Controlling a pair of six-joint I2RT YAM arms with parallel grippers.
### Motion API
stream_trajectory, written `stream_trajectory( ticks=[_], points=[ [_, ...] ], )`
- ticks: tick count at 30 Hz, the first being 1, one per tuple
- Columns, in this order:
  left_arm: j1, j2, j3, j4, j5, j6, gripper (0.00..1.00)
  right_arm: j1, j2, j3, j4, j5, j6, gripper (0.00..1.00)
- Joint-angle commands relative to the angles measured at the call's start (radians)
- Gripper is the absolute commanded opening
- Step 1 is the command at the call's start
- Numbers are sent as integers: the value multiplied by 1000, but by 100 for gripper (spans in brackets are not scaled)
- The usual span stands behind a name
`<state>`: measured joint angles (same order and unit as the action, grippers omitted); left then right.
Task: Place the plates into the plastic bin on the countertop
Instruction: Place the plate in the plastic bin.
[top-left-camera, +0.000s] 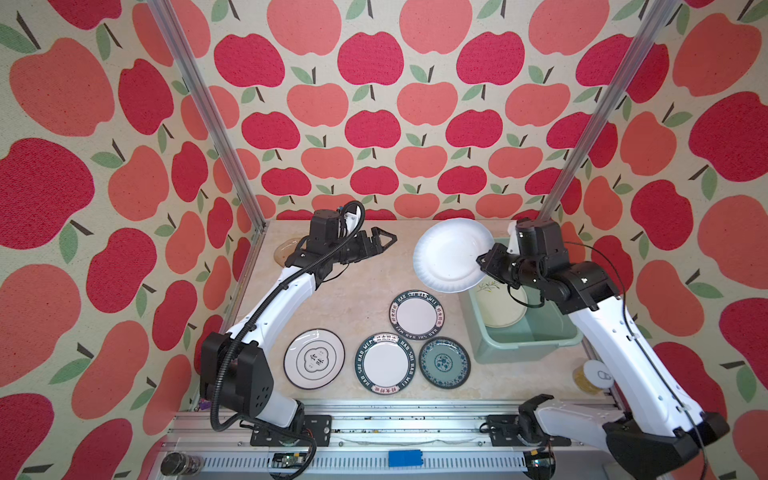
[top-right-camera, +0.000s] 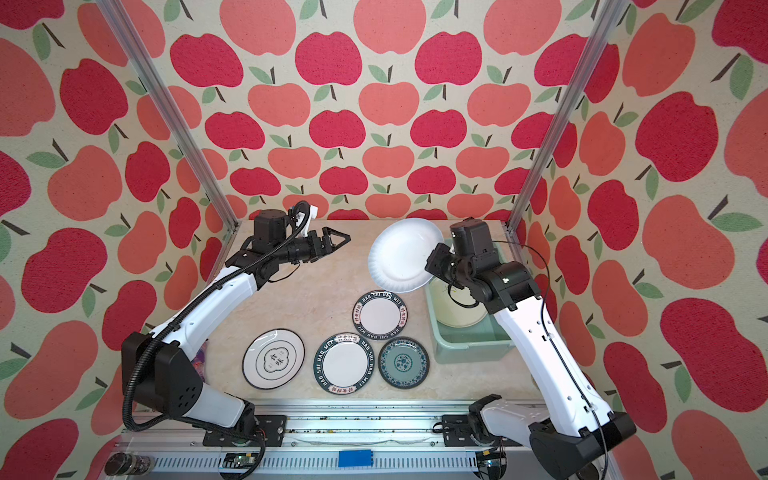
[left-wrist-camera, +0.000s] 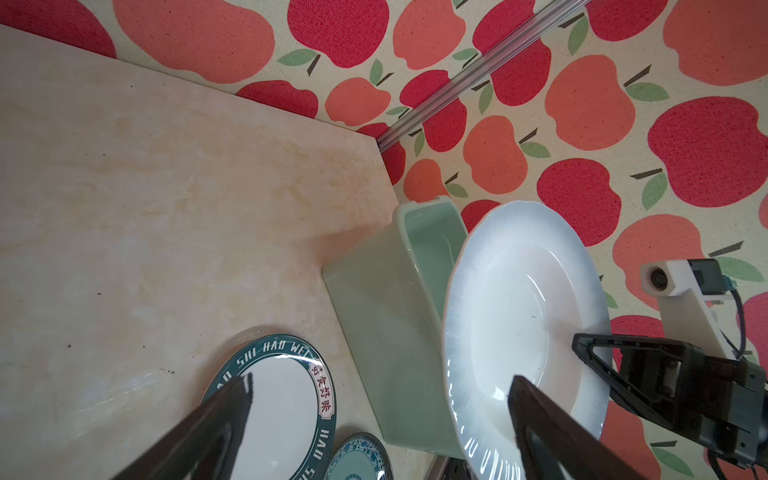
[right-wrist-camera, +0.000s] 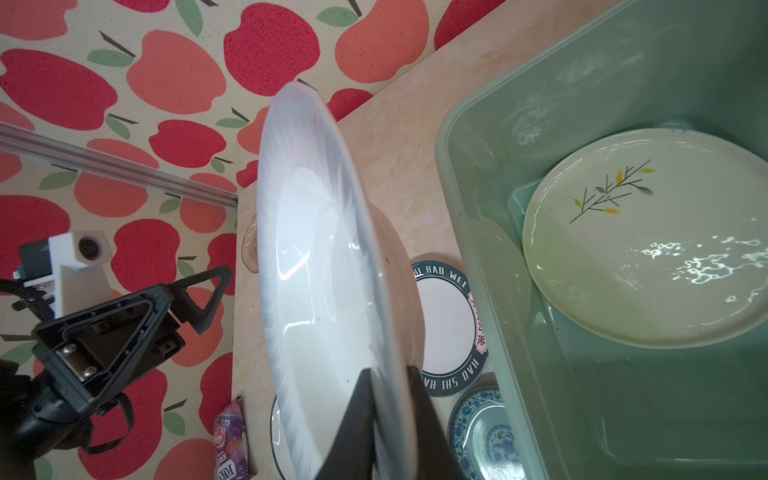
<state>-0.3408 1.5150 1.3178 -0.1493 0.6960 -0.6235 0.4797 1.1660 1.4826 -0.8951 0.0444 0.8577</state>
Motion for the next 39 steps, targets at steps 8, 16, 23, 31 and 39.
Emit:
stream_trajectory(
  ticks=[8,16,23,31,39],
  points=[
    [-94,72,118,-84,3,35,99,-221,-181,-101,40,-126,28,0],
    [-139,108,135,-85,8,35,99,-396,-246,-224,111,-253,102,0],
    [-141,117,124,-90,14,43,99,-566,-267,-317,228,-363,187,0],
    [-132,123,101,-83,17,45,99,-675,-255,-385,255,-413,196,0],
    [-124,131,90,-78,23,41,99,-676,-219,-442,264,-377,145,0]
  ],
)
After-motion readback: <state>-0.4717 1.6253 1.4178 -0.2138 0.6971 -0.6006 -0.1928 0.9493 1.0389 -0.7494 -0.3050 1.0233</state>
